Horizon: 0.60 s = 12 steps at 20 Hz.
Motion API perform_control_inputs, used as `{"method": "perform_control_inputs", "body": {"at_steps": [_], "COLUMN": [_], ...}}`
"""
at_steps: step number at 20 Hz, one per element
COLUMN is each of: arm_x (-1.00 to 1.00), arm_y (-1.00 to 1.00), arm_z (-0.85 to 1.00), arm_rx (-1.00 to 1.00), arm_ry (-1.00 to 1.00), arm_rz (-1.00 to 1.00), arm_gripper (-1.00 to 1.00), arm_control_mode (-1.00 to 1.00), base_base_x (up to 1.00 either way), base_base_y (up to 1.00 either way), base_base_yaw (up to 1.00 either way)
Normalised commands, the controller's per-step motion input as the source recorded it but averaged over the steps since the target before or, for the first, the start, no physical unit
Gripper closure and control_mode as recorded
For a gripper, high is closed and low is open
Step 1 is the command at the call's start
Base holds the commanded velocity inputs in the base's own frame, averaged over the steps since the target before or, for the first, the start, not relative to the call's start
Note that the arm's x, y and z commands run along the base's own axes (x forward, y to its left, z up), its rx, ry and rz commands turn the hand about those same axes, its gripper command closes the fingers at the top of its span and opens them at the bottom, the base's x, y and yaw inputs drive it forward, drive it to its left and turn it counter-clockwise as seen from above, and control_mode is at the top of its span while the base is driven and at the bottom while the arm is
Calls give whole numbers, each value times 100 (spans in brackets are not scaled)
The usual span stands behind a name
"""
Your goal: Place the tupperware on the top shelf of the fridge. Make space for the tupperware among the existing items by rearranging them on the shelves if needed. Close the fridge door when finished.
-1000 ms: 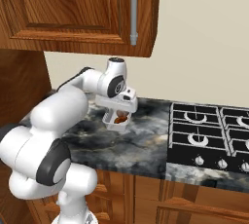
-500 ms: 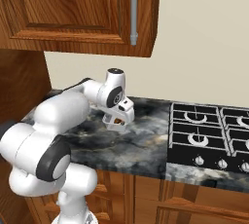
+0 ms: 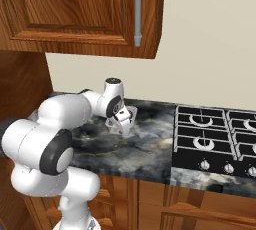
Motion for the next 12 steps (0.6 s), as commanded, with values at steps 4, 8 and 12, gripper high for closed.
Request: {"method": "perform_control_inputs", "body": {"at_steps": [4,8,12], "arm_x": [44,45,37], "arm_y": [0,0,-6], "arm_z": [-19,-26,-38], "arm_rx": [0,0,2], "arm_ry": [0,0,-1], "arm_rz": [-22,-15,-9], "arm_gripper": [-100,-100,-100], "arm_control_mode": [-100,-100,-100], "base_base_x": [0,0,0], "base_base_y": [0,0,0], "base_base_yaw": [0,0,0]}}
